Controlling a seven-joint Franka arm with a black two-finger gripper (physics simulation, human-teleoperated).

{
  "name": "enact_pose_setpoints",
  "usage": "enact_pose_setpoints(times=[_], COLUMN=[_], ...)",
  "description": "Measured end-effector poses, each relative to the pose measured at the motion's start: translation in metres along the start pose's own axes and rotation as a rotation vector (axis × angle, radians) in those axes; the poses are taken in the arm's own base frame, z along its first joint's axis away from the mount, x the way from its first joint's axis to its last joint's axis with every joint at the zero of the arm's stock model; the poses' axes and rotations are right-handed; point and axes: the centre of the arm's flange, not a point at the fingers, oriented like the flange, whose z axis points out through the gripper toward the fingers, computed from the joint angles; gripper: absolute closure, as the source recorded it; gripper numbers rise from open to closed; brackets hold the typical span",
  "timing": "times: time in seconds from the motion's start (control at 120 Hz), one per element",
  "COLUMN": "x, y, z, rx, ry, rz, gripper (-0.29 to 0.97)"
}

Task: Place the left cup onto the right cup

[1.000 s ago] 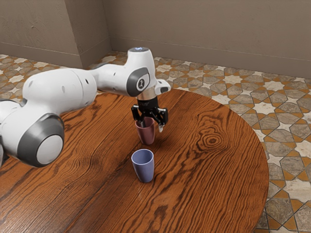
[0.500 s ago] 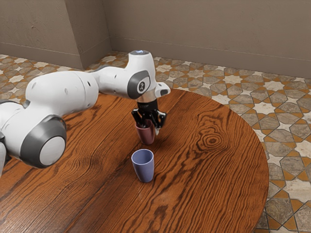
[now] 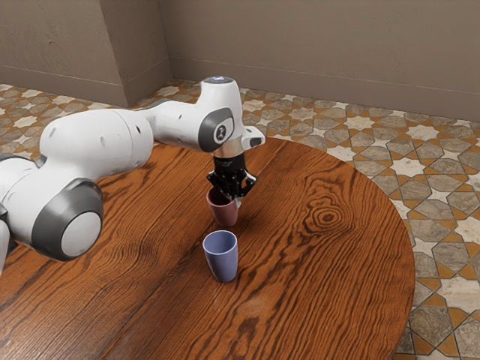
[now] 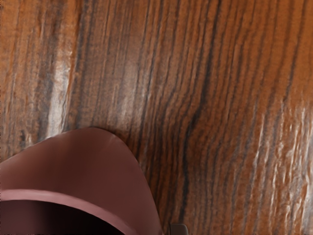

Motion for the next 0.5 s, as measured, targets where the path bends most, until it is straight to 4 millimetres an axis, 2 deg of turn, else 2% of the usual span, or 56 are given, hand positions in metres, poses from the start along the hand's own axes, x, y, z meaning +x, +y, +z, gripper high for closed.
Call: enact_pose_setpoints(times=[0.25, 0.433, 0.5], x=[-0.001, -0.004, -0.007], y=[0.001, 0.007, 0.011], z=[-0.007, -0.021, -0.033], rx=[0.023, 0.051, 0.054], ry=[0.000, 0.000, 0.003], rz=[-0.001, 0.015, 0.020], gripper=[0.78, 0.78, 0.78])
